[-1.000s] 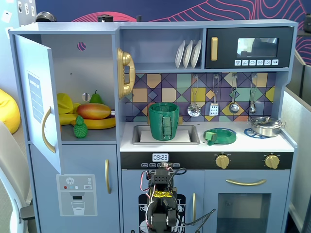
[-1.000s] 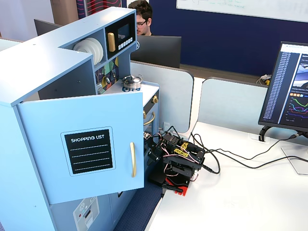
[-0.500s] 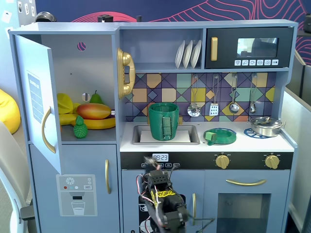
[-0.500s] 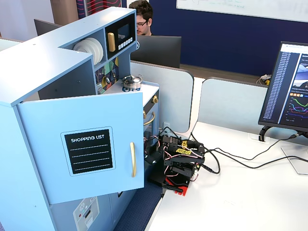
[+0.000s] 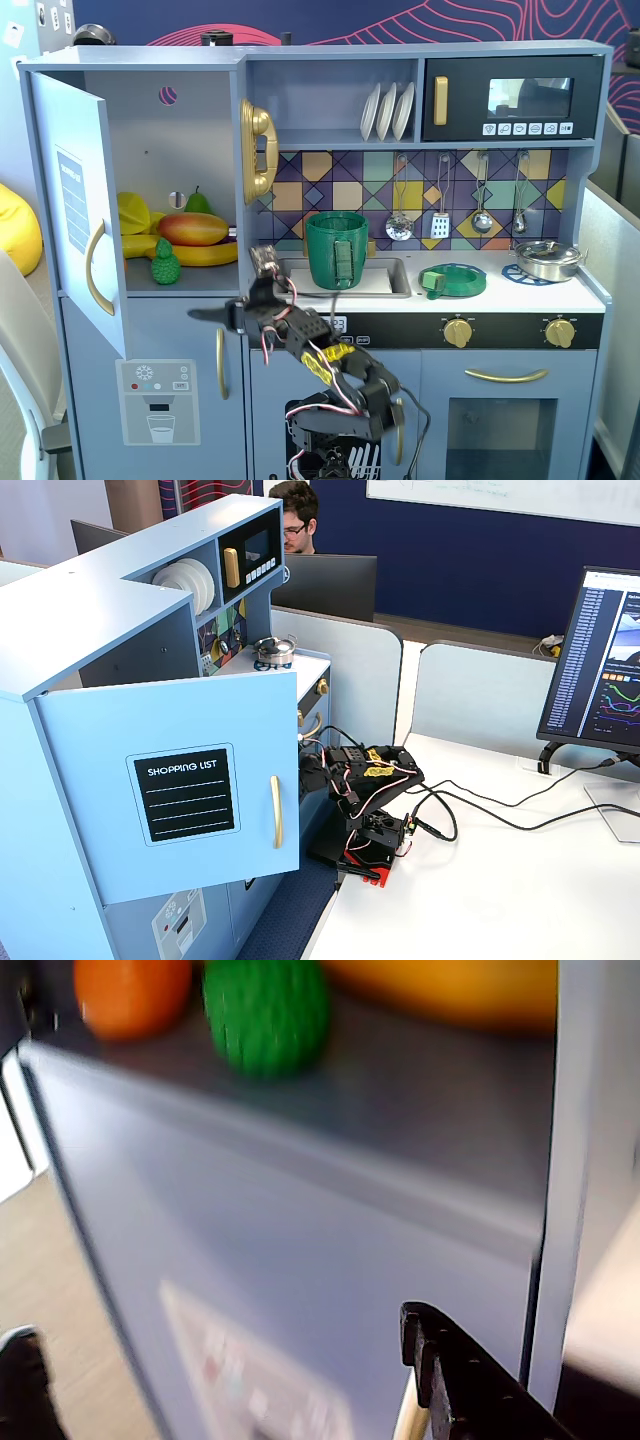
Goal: Pick up the green pineapple from the left cabinet and place it in the green recipient
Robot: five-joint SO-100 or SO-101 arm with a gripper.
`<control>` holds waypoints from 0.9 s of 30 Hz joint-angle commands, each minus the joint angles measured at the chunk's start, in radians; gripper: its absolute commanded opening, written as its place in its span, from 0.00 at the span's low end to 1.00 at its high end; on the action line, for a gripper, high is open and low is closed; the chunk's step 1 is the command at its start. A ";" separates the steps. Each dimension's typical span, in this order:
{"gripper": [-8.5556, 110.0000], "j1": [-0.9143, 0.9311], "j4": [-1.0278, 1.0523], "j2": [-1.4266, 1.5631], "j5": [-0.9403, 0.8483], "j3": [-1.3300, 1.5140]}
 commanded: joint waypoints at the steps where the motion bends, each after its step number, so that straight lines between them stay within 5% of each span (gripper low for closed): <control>1: 0.47 0.034 -0.156 -0.192 -0.087 -0.184; 18: 0.46 -0.031 -0.477 -0.747 -0.186 -0.557; 27: 0.46 -0.028 -0.472 -0.931 -0.166 -0.736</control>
